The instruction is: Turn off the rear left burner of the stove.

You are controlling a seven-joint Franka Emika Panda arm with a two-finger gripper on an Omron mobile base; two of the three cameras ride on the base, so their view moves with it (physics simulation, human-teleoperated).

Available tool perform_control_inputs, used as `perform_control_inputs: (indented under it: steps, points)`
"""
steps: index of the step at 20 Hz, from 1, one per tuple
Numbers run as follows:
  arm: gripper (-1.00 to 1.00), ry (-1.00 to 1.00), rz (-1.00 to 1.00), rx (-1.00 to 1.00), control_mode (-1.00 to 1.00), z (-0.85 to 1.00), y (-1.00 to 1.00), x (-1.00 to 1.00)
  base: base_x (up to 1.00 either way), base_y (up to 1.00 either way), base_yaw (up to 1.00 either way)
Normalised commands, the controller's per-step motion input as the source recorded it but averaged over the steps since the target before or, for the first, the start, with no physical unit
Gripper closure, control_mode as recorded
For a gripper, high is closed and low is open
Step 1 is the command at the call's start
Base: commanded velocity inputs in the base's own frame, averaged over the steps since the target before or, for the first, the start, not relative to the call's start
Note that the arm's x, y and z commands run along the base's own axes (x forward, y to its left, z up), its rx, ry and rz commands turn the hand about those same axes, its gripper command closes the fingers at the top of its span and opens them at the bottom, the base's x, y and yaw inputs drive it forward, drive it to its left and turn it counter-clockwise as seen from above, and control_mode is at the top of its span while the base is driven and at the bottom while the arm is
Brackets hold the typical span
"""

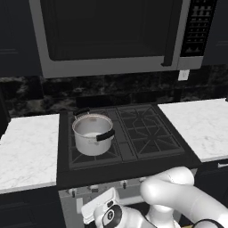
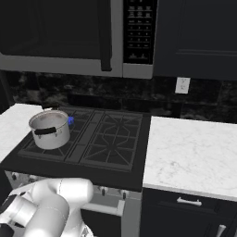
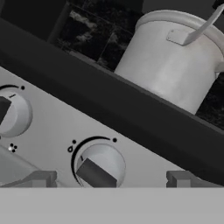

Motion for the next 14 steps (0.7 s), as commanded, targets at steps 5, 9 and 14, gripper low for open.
perform_control_inputs:
  steps: [5,9,14]
  points:
    - [-1.0,0.0,0.0,0.1,-1.0,-0.01,0.0,0.21,0.0,0.0,0.0]
    - [-1.0,0.0,0.0,0.07,-1.0,-0.05,0.06,0.02,0.0,0.0,0.0]
    - [-1.0,0.0,0.0,0.04,-1.0,-0.12,0.1,0.03,0.0,0.0,0.0]
